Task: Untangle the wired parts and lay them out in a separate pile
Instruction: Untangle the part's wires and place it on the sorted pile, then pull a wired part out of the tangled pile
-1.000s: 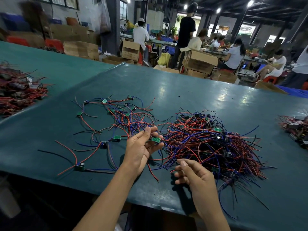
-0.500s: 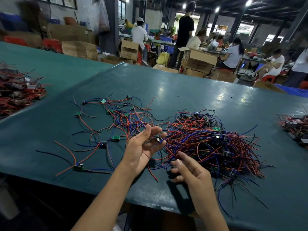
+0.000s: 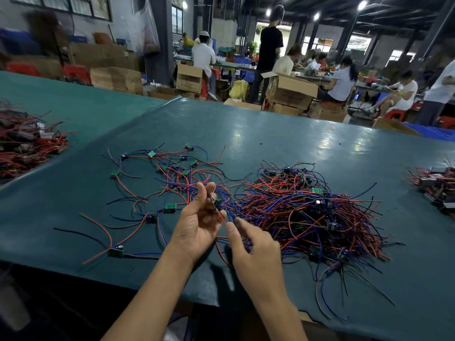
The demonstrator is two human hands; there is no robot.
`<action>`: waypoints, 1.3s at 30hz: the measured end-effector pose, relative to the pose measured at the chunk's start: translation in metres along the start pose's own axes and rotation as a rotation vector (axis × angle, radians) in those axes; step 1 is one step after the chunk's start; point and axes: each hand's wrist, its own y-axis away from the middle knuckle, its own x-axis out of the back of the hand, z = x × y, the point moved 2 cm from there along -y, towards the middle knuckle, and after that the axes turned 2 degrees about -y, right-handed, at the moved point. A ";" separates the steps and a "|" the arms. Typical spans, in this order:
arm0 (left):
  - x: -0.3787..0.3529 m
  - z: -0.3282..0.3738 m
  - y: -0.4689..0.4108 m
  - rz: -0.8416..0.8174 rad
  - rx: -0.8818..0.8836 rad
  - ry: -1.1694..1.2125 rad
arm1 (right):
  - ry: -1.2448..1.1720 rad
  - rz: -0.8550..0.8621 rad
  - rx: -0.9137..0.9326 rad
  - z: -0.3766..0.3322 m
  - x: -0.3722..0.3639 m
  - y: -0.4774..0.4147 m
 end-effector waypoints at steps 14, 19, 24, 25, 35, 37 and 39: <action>-0.042 0.009 -0.007 -0.169 0.026 -0.434 | 0.321 -0.005 0.437 0.030 0.165 -0.084; -0.079 -0.019 -0.019 -0.146 0.081 -0.529 | 0.381 0.063 0.335 0.071 0.201 -0.127; -0.088 -0.042 -0.035 -0.034 0.101 -0.674 | 0.577 -0.099 0.100 0.098 0.191 -0.141; -0.087 -0.044 -0.037 -0.013 0.104 -0.708 | 0.618 -0.146 0.062 0.099 0.190 -0.141; -0.035 0.051 -0.044 0.190 -0.360 -1.488 | 0.461 0.229 0.424 0.024 0.178 -0.110; -0.024 0.079 -0.046 0.175 -0.362 -1.844 | 0.377 0.215 0.613 -0.001 0.146 -0.096; -0.012 0.101 -0.048 0.135 -0.183 -2.202 | 0.300 0.049 0.725 -0.016 0.101 -0.080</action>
